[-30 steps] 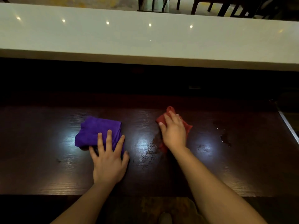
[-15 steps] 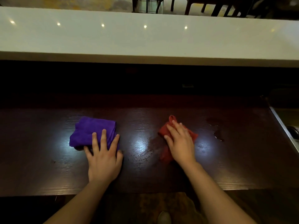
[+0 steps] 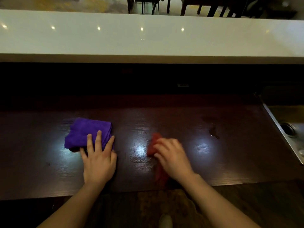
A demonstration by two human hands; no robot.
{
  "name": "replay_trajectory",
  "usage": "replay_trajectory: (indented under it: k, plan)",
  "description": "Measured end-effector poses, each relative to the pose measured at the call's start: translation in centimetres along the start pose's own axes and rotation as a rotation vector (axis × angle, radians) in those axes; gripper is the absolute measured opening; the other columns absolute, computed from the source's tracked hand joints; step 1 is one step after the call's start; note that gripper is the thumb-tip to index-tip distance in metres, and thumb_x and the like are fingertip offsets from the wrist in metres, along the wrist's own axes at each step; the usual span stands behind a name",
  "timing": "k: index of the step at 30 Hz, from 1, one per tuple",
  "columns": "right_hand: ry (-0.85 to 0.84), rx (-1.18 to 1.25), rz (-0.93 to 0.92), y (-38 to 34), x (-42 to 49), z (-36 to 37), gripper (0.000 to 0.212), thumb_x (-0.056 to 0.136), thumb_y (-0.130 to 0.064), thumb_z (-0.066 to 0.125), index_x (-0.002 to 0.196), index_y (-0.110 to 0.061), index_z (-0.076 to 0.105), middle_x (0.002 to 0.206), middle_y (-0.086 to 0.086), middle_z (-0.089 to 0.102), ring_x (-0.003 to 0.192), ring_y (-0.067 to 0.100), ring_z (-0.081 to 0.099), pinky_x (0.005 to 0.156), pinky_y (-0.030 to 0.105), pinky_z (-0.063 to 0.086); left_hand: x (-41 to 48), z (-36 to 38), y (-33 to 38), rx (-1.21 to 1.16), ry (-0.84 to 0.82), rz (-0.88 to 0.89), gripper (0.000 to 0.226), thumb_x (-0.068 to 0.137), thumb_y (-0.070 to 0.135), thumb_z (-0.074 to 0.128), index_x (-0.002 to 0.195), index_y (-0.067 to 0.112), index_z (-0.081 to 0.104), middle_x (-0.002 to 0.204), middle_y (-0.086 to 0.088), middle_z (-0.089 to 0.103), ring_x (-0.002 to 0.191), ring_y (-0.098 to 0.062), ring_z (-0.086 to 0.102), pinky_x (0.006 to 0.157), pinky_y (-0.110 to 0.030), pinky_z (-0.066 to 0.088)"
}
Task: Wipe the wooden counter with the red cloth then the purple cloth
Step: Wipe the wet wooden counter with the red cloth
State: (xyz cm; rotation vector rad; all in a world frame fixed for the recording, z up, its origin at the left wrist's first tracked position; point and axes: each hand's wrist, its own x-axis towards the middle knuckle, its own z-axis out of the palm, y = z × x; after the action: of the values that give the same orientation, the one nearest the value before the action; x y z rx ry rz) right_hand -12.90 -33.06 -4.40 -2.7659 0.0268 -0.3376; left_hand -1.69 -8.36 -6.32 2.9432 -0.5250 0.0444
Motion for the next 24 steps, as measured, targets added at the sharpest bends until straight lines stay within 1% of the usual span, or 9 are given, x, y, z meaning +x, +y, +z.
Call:
replay_trajectory:
  k: [3, 5, 7, 9, 12, 15, 17, 20, 24]
  plan:
    - [0.166, 0.019, 0.363, 3.6, 1.4, -2.2, 0.024, 0.091, -0.026, 0.064, 0.111, -0.015, 0.066, 0.103, 0.011, 0.063, 0.089, 0.036, 0.059, 0.077, 0.041, 0.05, 0.1, -0.3, 0.2, -0.014, 0.003, -0.004, 0.059, 0.089, 0.046, 0.033, 0.143, 0.028, 0.047, 0.161, -0.015, 0.025, 0.149, -0.041, 0.009, 0.11, -0.071, 0.02]
    - [0.246, 0.192, 0.598, 5.1, 2.0, -2.9, 0.027, 0.095, -0.031, 0.055, 0.12, -0.023, 0.061, 0.109, 0.008, 0.059, 0.098, 0.03, 0.059, 0.079, 0.036, 0.047, 0.0, -0.5, 0.3, -0.016, 0.001, -0.005, 0.059, 0.089, 0.046, 0.033, 0.143, 0.027, 0.047, 0.161, -0.016, 0.024, 0.149, -0.042, 0.009, 0.109, -0.072, 0.02]
    - [0.333, 0.377, 0.708, 5.6, 2.3, -3.0, 0.03, 0.096, -0.03, 0.053, 0.125, -0.024, 0.058, 0.118, 0.005, 0.054, 0.108, 0.026, 0.056, 0.085, 0.029, 0.041, 0.0, -0.6, 0.6, -0.018, 0.001, -0.006, 0.059, 0.089, 0.046, 0.035, 0.143, 0.026, 0.047, 0.161, -0.017, 0.024, 0.149, -0.042, 0.008, 0.109, -0.073, 0.02]
    - [0.292, 0.354, 0.622, 4.4, 2.0, -2.7, 0.037, 0.093, -0.027, 0.059, 0.129, -0.022, 0.057, 0.128, 0.006, 0.051, 0.116, 0.027, 0.052, 0.094, 0.03, 0.04, -0.1, -0.7, 0.9, -0.004, -0.004, 0.006, 0.059, 0.088, 0.046, 0.036, 0.143, 0.025, 0.047, 0.16, -0.018, 0.023, 0.149, -0.042, 0.008, 0.109, -0.073, 0.02]
    - [0.045, 0.124, 0.335, 1.0, 0.0, -0.8, 0.05, 0.085, -0.038, 0.067, 0.132, -0.028, 0.055, 0.148, 0.002, 0.041, 0.129, 0.031, 0.038, 0.106, 0.045, 0.034, -0.1, -1.0, 1.1, 0.038, -0.002, 0.029, 0.061, 0.088, 0.045, 0.035, 0.143, 0.022, 0.047, 0.159, -0.021, 0.027, 0.148, -0.042, 0.012, 0.107, -0.073, 0.023]
    - [-0.046, -0.028, 0.12, -0.3, -2.7, 0.2, 0.04, 0.086, -0.051, 0.055, 0.124, -0.039, 0.054, 0.151, -0.006, 0.035, 0.132, 0.03, 0.035, 0.101, 0.053, 0.037, -0.1, -1.4, 2.6, 0.037, -0.008, 0.041, 0.063, 0.088, 0.048, 0.034, 0.145, 0.022, 0.044, 0.156, -0.02, 0.031, 0.148, -0.041, 0.015, 0.106, -0.074, 0.024]
    - [-0.046, -0.076, 0.065, 1.2, -4.3, -0.5, 0.035, 0.089, -0.053, 0.048, 0.121, -0.04, 0.053, 0.147, -0.008, 0.039, 0.128, 0.028, 0.039, 0.097, 0.049, 0.041, 0.3, -1.5, 4.8, 0.004, -0.029, 0.056, 0.063, 0.088, 0.049, 0.035, 0.146, 0.026, 0.042, 0.156, -0.017, 0.033, 0.148, -0.038, 0.017, 0.107, -0.075, 0.019]
    - [0.048, -0.088, 0.171, 5.6, -6.1, -2.6, 0.031, 0.09, -0.038, 0.062, 0.12, -0.033, 0.061, 0.139, 0.0, 0.051, 0.12, 0.03, 0.047, 0.095, 0.045, 0.043, 1.1, -1.0, 8.6, -0.075, -0.072, 0.027, 0.059, 0.091, 0.049, 0.04, 0.149, 0.033, 0.035, 0.159, -0.01, 0.029, 0.149, -0.034, 0.012, 0.109, -0.077, 0.007]
    - [0.229, -0.124, 0.556, 11.9, -6.9, -6.0, 0.045, 0.082, -0.02, 0.071, 0.125, -0.021, 0.059, 0.123, 0.009, 0.057, 0.111, 0.035, 0.051, 0.094, 0.045, 0.042, 1.2, 0.0, 10.7, -0.054, -0.119, 0.024, 0.058, 0.091, 0.051, 0.037, 0.148, 0.038, 0.035, 0.16, -0.009, 0.028, 0.15, -0.035, 0.012, 0.107, -0.079, 0.0]
